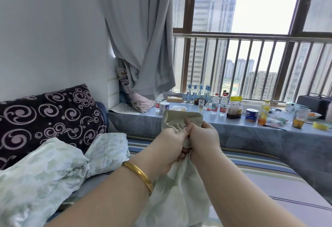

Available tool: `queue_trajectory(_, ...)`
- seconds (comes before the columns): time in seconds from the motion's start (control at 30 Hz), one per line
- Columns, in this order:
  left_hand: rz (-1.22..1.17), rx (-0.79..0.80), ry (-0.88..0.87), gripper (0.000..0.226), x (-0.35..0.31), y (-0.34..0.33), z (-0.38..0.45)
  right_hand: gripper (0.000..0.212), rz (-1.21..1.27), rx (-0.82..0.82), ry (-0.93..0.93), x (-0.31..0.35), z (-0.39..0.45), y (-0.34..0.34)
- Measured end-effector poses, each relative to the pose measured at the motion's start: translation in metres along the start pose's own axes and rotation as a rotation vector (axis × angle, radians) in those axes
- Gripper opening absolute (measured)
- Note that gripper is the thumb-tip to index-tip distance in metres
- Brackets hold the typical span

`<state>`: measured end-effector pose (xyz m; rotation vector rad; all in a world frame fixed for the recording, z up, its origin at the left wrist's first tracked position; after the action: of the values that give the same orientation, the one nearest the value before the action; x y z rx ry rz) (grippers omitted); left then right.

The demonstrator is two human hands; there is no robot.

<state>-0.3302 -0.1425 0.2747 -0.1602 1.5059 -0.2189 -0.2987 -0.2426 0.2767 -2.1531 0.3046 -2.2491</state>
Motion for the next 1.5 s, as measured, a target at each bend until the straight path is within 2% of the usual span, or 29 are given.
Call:
queue_trajectory(0.07, 0.023, -0.028, -0.031, 0.039, -0.003, 0.005, 0.001, 0.017, -0.026, 0.041, -0.004, 0.005, -0.001, -0.001)
queue_trajectory(0.2, 0.173, -0.178, -0.156, 0.032, -0.021, 0.030, 0.004, 0.019, -0.240, 0.077, 0.111, 0.032, -0.005, 0.006)
queue_trajectory(0.37, 0.356, -0.230, -0.332, 0.041, -0.046, 0.038, 0.001, 0.019, -0.396, 0.292, 0.135, 0.052, -0.017, 0.001)
queue_trajectory(0.5, 0.465, -0.204, -0.384, 0.039, -0.050, 0.032, -0.002, 0.017, -0.252, 0.424, 0.043, 0.049, -0.023, -0.003)
queue_trajectory(0.67, 0.540, -0.218, -0.441, 0.043, -0.057, 0.031, -0.007, 0.018, -0.089, 0.491, -0.037, 0.044, -0.031, -0.004)
queue_trajectory(0.73, 0.566, -0.217, -0.467, 0.044, -0.062, 0.030, -0.009, 0.025, -0.064, 0.489, -0.054, 0.043, -0.033, -0.004)
queue_trajectory(0.83, 0.595, -0.224, -0.507, 0.041, -0.066, 0.027, -0.013, 0.053, 0.059, 0.440, -0.150, 0.037, -0.031, -0.005)
queue_trajectory(0.87, 0.604, -0.232, -0.521, 0.043, -0.068, 0.026, -0.014, 0.054, 0.109, 0.423, -0.177, 0.036, -0.029, -0.006)
queue_trajectory(0.93, 0.620, -0.228, -0.543, 0.044, -0.068, 0.022, -0.015, 0.041, 0.175, 0.425, -0.206, 0.034, -0.032, -0.010)
queue_trajectory(1.0, 0.631, -0.214, -0.557, 0.043, -0.066, 0.018, -0.016, 0.027, 0.176, 0.492, -0.201, 0.031, -0.039, -0.018)
queue_trajectory(1.1, 0.612, -0.212, -0.529, 0.042, -0.063, 0.019, -0.014, 0.015, 0.133, 0.500, -0.131, 0.026, -0.039, -0.018)
queue_trajectory(1.17, 0.605, -0.211, -0.510, 0.038, -0.062, 0.022, -0.011, 0.024, 0.123, 0.483, -0.091, 0.026, -0.038, -0.017)
queue_trajectory(1.23, 0.581, -0.208, -0.488, 0.036, -0.061, 0.024, -0.011, 0.023, 0.057, 0.427, -0.027, 0.028, -0.037, -0.014)
queue_trajectory(1.3, 0.538, -0.211, -0.435, 0.040, -0.057, 0.025, -0.010, 0.021, -0.185, 0.298, 0.121, 0.034, -0.033, -0.006)
queue_trajectory(1.4, 0.372, -0.261, -0.283, 0.061, -0.049, 0.028, -0.009, 0.020, -0.772, 0.010, 0.478, 0.054, -0.032, 0.001)
queue_trajectory(1.43, 0.311, -0.255, -0.228, 0.066, -0.046, 0.027, -0.008, 0.019, -0.856, -0.046, 0.584, 0.060, -0.039, -0.001)
queue_trajectory(1.5, 0.209, -0.228, -0.158, 0.064, -0.040, 0.024, -0.007, 0.017, -0.869, -0.095, 0.746, 0.066, -0.052, -0.004)
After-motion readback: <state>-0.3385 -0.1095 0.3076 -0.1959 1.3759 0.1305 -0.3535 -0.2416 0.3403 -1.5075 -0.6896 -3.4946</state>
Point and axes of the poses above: each hand's wrist, its own z-axis towards the middle knuckle, its own y-axis out of the back of the hand, x = y × z, the point moved 8 cm from there along z, towards the middle knuckle, and after that the axes turned 11 degrees about -z, right-handed, at the moved point
